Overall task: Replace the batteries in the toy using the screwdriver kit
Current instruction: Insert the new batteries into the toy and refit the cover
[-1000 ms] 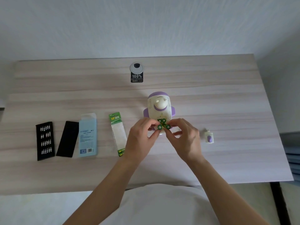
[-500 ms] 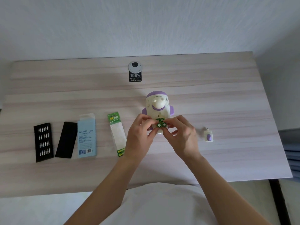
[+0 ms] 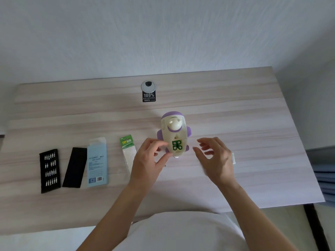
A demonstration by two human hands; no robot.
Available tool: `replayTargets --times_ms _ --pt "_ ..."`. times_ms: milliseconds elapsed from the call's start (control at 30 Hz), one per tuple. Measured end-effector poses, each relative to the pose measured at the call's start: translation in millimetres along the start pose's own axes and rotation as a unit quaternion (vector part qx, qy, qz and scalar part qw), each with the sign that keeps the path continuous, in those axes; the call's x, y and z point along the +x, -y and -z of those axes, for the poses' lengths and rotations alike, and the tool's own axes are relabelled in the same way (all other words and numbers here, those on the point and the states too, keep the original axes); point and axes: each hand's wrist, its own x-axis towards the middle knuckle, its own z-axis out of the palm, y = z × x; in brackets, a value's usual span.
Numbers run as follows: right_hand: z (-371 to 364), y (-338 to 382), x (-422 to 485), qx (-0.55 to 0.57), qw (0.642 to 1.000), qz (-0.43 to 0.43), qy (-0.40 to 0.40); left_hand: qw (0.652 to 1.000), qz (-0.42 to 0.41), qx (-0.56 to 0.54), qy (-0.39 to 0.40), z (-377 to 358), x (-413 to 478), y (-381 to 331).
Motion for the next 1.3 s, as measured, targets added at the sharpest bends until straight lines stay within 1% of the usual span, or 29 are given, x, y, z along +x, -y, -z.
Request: replayTargets --times_ms 133,267,367,533,633,767,867,967,1067,1167,1233,1300 --pt "33.7 -27.3 3.3 -0.012 0.996 -0.067 -0.05 0.999 -0.007 0.031 0.002 13.9 -2.3 2.5" --pt "63.9 -59.6 -7.5 -0.047 0.987 -0.132 -0.083 0.998 -0.041 0.048 0.016 14.6 6.1 -7.9" --pt "71.7 -82.8 -22.0 -0.077 0.98 -0.166 -0.079 0.997 -0.061 0.044 0.009 4.9 14.5 -22.5" --pt "60.4 -100.1 -32.6 -0.09 0.965 -0.243 -0.041 0.997 -0.051 0.05 0.017 -10.3 23.6 -29.5" --pt "54.1 -103.4 -30.7 -0.12 0.958 -0.259 -0.024 0.998 -0.028 0.054 0.025 -16.1 22.5 -30.1" --pt "48.1 -111.2 -27.9 -0.144 0.947 -0.287 -0.009 0.998 0.03 0.046 0.04 -19.7 19.1 -34.3" --pt "46.6 -114.5 -24.8 -0.173 0.942 -0.286 -0.013 0.996 0.054 0.043 0.051 -21.4 19.7 -31.7" --pt "47.5 -118.3 -21.2 -0.166 0.948 -0.273 -0.015 0.995 0.073 0.04 0.058 -22.7 20.1 -29.8" --pt "49.0 -121.6 -17.6 -0.153 0.949 -0.275 -0.014 0.995 0.071 0.037 0.053 -23.5 20.8 -27.1" --pt "52.1 -116.5 -18.0 -0.16 0.943 -0.291 -0.006 0.997 0.049 0.031 0.052 -22.2 21.3 -21.0" --pt "53.4 -104.0 -20.6 -0.159 0.937 -0.311 -0.009 0.998 0.025 0.025 0.059 -18.0 20.2 -15.3" --pt "51.1 -82.5 -20.2 -0.122 0.94 -0.319 -0.031 0.998 0.002 0.016 0.057 -9.6 22.3 -9.6"
